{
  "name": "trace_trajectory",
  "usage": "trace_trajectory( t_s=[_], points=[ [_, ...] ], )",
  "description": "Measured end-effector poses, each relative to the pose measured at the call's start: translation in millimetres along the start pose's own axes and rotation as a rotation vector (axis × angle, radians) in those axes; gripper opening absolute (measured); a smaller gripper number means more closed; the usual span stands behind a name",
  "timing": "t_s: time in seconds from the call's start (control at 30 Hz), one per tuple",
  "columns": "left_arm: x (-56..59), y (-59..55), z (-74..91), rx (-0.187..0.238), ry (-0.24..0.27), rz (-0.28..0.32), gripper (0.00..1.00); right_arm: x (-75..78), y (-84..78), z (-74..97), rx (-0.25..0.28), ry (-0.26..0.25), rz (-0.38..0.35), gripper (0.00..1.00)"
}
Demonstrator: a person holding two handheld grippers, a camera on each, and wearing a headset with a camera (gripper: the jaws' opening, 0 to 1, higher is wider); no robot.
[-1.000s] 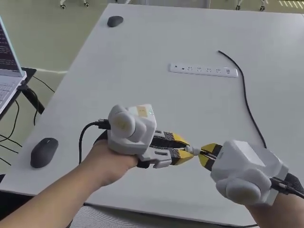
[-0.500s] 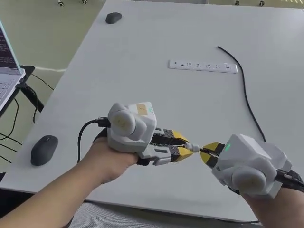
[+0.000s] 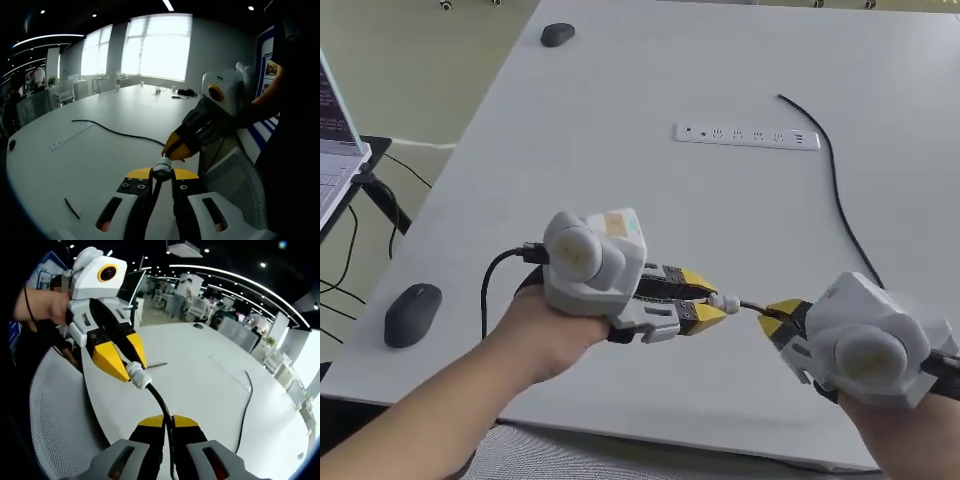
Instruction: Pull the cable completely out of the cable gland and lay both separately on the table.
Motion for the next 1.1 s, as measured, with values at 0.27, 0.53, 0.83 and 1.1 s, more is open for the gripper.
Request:
trace_trajectory(
  t_s=[0.27,0.53,0.83,1.1],
  points=[
    [0.1,-0.5,0.2,-0.002,-0.001,0.0,0.15,8.1,-15.2,-0.6,-0.008,-0.011,-0.141,0.0],
    [2.3,-1.3,0.1,-0.002,0.003,0.001,0.15,17.0,-32.6,-4.7,-0.041,-0.043,-0.227,0.0],
    [4.5,-5.4,-1.2,-0.018,0.005,-0.01,0.15,18.0,-55.2,-10.6,-0.079,-0.041,-0.284,0.0],
    [3.6,-4.9,-2.0,-0.016,0.01,-0.007,0.15,19.0,-52.7,-7.8,-0.064,-0.043,-0.244,0.0]
  ],
)
Point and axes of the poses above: the centre of the closed fingertips' face, and the gripper's own axes: z roughly backward along the fingers, x roughly to its right, y roughly out of its top, the point moved 9 cm from there along z, roughly backward along the fingers, and after that the axes turned 8 degrees about y, right-handed, at the moved point
